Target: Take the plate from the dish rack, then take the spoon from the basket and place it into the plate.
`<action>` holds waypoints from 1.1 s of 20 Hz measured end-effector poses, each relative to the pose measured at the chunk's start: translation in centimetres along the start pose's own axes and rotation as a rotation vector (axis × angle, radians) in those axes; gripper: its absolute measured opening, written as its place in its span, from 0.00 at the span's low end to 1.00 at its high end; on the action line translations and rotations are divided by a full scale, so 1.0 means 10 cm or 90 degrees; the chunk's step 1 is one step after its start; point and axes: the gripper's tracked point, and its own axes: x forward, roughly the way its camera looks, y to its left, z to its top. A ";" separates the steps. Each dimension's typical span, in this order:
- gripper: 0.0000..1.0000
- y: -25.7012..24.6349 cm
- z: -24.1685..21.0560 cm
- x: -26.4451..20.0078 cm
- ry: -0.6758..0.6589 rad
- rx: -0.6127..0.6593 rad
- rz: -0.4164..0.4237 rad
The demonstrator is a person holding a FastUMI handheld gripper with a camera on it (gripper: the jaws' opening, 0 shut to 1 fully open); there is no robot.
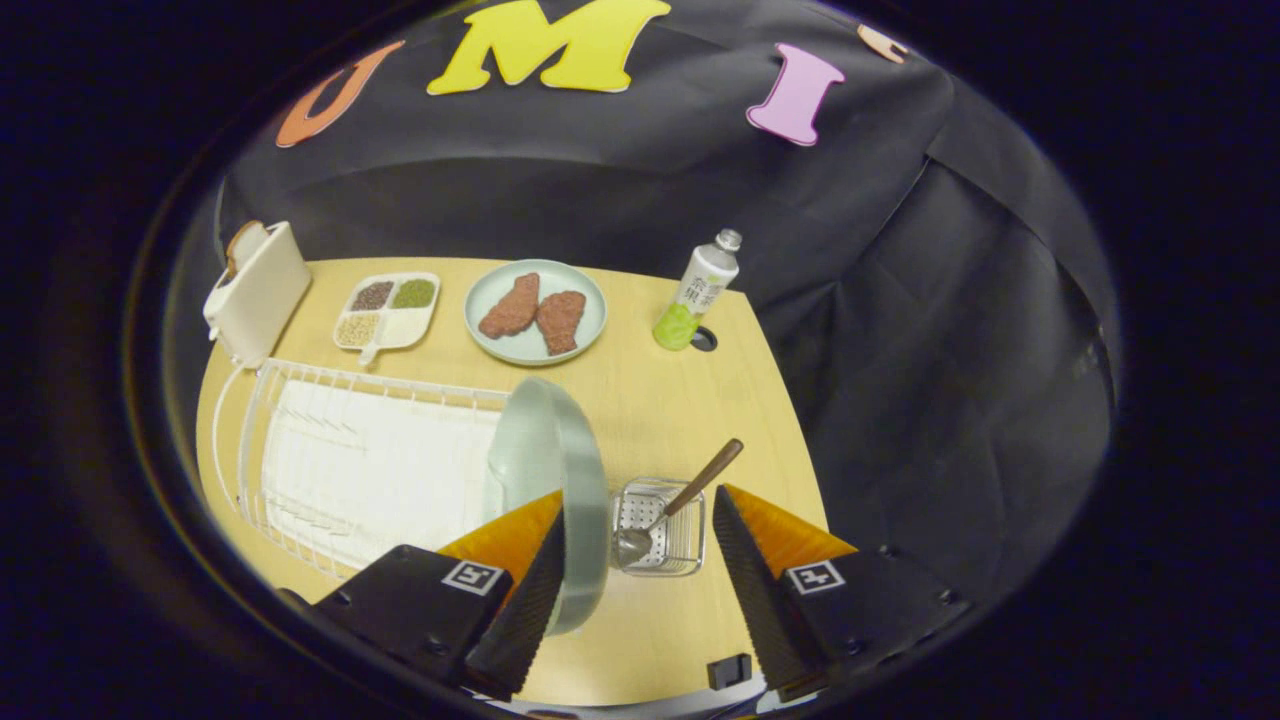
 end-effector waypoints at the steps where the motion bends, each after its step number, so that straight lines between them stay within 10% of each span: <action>1: 0.84 0.02 0.02 0.01 0.011 0.003 0.006; 11: 0.22 0.23 0.08 -0.02 0.071 -0.049 -0.037; 22: 0.12 0.13 0.29 -0.54 0.004 -0.044 -0.180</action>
